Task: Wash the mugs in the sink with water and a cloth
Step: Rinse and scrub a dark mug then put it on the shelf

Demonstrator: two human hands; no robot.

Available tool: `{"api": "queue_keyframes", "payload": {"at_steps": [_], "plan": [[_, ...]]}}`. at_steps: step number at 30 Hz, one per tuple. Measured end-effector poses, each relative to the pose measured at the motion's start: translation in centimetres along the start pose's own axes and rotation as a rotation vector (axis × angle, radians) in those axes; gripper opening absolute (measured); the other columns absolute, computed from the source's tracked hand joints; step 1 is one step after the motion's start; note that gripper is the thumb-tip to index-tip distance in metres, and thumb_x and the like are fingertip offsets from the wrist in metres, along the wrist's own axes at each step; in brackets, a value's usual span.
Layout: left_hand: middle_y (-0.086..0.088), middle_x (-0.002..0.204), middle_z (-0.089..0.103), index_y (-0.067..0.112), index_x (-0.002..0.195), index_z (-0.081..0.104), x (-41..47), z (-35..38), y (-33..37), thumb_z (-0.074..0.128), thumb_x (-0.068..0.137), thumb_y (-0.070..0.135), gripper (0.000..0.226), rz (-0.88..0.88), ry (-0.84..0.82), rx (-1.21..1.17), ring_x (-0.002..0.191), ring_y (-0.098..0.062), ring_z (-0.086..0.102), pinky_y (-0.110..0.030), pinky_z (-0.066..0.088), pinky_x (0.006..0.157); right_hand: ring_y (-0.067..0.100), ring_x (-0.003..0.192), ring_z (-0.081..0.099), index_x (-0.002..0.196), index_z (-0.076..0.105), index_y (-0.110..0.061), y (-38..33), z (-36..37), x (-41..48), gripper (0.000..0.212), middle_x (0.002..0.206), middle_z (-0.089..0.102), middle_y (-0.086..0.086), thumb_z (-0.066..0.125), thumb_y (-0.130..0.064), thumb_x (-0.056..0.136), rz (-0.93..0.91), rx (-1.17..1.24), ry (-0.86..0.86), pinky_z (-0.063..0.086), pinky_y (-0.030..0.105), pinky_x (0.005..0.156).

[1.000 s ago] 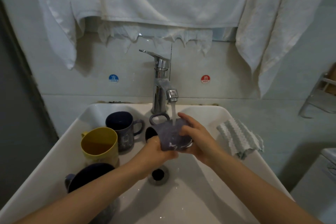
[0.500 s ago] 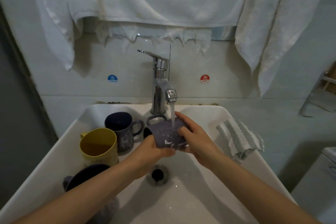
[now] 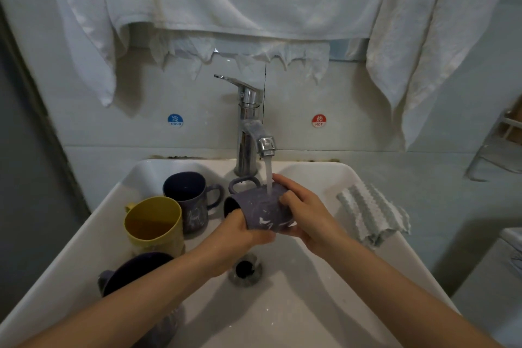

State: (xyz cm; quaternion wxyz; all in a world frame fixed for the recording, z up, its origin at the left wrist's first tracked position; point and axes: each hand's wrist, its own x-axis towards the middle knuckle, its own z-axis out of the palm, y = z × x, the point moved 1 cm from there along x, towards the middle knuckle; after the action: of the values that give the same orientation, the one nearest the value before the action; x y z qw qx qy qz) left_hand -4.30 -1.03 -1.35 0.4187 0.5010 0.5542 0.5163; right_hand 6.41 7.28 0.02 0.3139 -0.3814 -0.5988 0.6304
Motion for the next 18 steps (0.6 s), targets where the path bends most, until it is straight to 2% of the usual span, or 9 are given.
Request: {"api": "queue_keyframes", "payload": {"at_steps": [4, 8, 11, 15, 18], "plan": [[0.002, 0.114, 0.064, 0.032, 0.11, 0.053, 0.0, 0.01, -0.08, 0.06, 0.082, -0.008, 0.05, 0.006, -0.002, 0.009, 0.104, -0.01, 0.062, -0.024, 0.052, 0.087, 0.01, 0.095, 0.057, 0.117, 0.057, -0.035, -0.11, -0.18, -0.07, 0.041, 0.121, 0.056, -0.002, 0.034, -0.008, 0.098, -0.018, 0.017, 0.002, 0.055, 0.046, 0.084], [0.004, 0.108, 0.067, 0.028, 0.108, 0.055, -0.1, -0.12, 0.04, 0.057, 0.081, -0.013, 0.049, -0.014, 0.001, -0.062, 0.1, -0.01, 0.064, -0.023, 0.053, 0.085, 0.022, 0.112, 0.054, 0.132, 0.046, -0.035, 0.34, 0.04, -0.03, 0.044, 0.134, 0.05, 0.001, 0.045, -0.013, 0.095, -0.029, -0.084, -0.036, 0.052, 0.049, 0.091], [0.002, 0.112, 0.065, 0.024, 0.116, 0.054, -0.09, -0.3, 0.2, 0.058, 0.082, -0.009, 0.048, -0.034, 0.008, -0.079, 0.105, -0.012, 0.061, -0.026, 0.051, 0.09, 0.018, 0.111, 0.048, 0.139, 0.04, -0.035, 0.16, -0.02, 0.05, 0.046, 0.141, 0.042, 0.003, 0.04, -0.014, 0.098, -0.012, -0.067, -0.058, 0.049, 0.047, 0.096], [0.008, 0.109, 0.063, 0.033, 0.105, 0.053, -0.09, -0.27, 0.31, 0.059, 0.083, -0.008, 0.047, -0.039, 0.009, -0.078, 0.104, -0.008, 0.059, -0.021, 0.05, 0.088, 0.017, 0.113, 0.043, 0.131, 0.05, -0.034, 0.02, -0.37, -0.01, 0.04, 0.144, 0.039, 0.003, 0.032, -0.014, 0.102, 0.009, 0.005, -0.041, 0.05, 0.048, 0.093], [0.004, 0.112, 0.063, 0.029, 0.112, 0.052, -0.04, -0.24, 0.24, 0.06, 0.082, -0.009, 0.049, -0.062, 0.015, -0.087, 0.107, -0.013, 0.059, -0.027, 0.049, 0.094, 0.018, 0.113, 0.046, 0.13, 0.049, -0.034, 0.15, -0.44, -0.13, 0.042, 0.142, 0.043, 0.002, 0.032, -0.011, 0.101, -0.02, -0.028, -0.058, 0.053, 0.044, 0.088]]}}
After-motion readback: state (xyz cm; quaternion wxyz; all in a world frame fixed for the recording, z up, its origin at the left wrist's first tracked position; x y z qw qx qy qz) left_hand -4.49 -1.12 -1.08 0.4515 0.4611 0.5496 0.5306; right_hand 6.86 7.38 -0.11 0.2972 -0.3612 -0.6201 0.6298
